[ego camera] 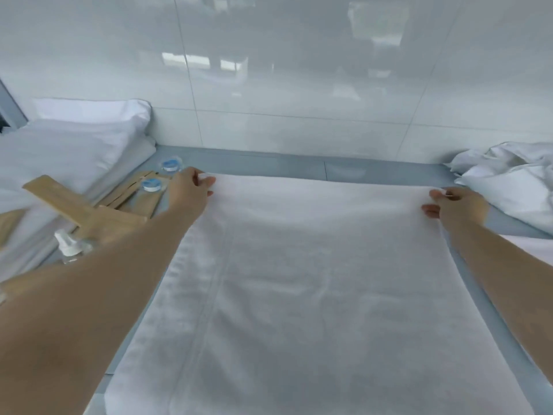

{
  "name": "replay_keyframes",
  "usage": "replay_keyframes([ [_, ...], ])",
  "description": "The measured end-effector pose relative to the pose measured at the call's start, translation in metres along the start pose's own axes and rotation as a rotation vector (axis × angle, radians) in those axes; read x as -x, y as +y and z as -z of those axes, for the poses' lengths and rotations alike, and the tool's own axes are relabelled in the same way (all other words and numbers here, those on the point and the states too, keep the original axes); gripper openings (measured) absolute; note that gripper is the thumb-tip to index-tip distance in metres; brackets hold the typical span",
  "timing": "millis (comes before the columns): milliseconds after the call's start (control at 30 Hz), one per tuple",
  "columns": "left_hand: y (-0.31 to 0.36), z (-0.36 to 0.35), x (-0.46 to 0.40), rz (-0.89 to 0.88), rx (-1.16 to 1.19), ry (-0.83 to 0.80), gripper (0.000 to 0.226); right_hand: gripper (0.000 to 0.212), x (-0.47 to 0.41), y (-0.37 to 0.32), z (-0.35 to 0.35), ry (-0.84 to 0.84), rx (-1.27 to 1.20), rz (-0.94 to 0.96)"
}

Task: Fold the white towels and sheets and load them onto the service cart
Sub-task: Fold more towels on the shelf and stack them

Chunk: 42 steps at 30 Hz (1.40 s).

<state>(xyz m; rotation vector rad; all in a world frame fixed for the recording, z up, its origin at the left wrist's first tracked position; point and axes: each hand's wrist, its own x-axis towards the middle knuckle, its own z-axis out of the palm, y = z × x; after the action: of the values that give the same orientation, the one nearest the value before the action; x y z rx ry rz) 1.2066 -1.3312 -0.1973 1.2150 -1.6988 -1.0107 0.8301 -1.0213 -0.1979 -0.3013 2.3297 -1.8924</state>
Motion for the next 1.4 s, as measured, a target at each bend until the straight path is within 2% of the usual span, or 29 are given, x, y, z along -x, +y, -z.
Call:
replay_keyframes([
  [100, -0.013, -0.018, -0.004, -0.035, -0.125, -0.026, 0.007, 0.018, -0.020, 0.021, -0.013, -0.034, 0.062, -0.037],
  [167, -0.020, -0.025, -0.002, -0.055, -0.229, -0.034, 0.022, 0.025, -0.021, 0.027, -0.015, -0.074, 0.157, -0.033],
  [267, -0.020, -0.033, 0.010, -0.107, -0.361, -0.057, 0.054, 0.048, -0.009, 0.024, -0.012, -0.148, 0.491, 0.070],
  [333, -0.011, -0.043, 0.028, -0.244, -0.543, -0.094, 0.054, 0.057, 0.011, 0.016, -0.019, -0.214, 0.695, 0.243],
  [433, 0.006, -0.075, 0.062, -0.445, -0.821, -0.314, 0.056, 0.058, 0.061, 0.008, -0.052, -0.385, 0.948, 0.489],
  [533, 0.013, -0.108, 0.091, -0.460, -0.965, -0.591, 0.067, 0.065, 0.102, 0.012, -0.088, -0.616, 1.205, 0.492],
  [600, 0.008, -0.112, 0.091, -0.421, -1.009, -0.659, 0.071, 0.071, 0.107, 0.017, -0.094, -0.698, 1.290, 0.478],
  [833, -0.029, -0.066, 0.053, -0.322, -1.049, -0.528, 0.084, 0.084, 0.077, 0.031, -0.057, -0.563, 1.332, 0.362],
  [1067, -0.026, -0.085, 0.019, -0.324, -1.023, -0.509, 0.085, 0.086, 0.037, 0.029, -0.080, -0.544, 1.292, 0.397],
  [1233, -0.019, -0.102, -0.007, -0.322, -1.007, -0.520, 0.075, 0.082, 0.003, 0.027, -0.103, -0.555, 1.274, 0.420],
  [1333, -0.006, -0.102, -0.003, -0.386, -0.960, -0.374, 0.056, 0.069, 0.005, 0.015, -0.110, -0.510, 1.307, 0.415],
  [1400, 0.006, -0.106, 0.012, -0.413, -0.878, -0.291, 0.042, 0.060, 0.023, 0.008, -0.117, -0.438, 1.310, 0.485],
])
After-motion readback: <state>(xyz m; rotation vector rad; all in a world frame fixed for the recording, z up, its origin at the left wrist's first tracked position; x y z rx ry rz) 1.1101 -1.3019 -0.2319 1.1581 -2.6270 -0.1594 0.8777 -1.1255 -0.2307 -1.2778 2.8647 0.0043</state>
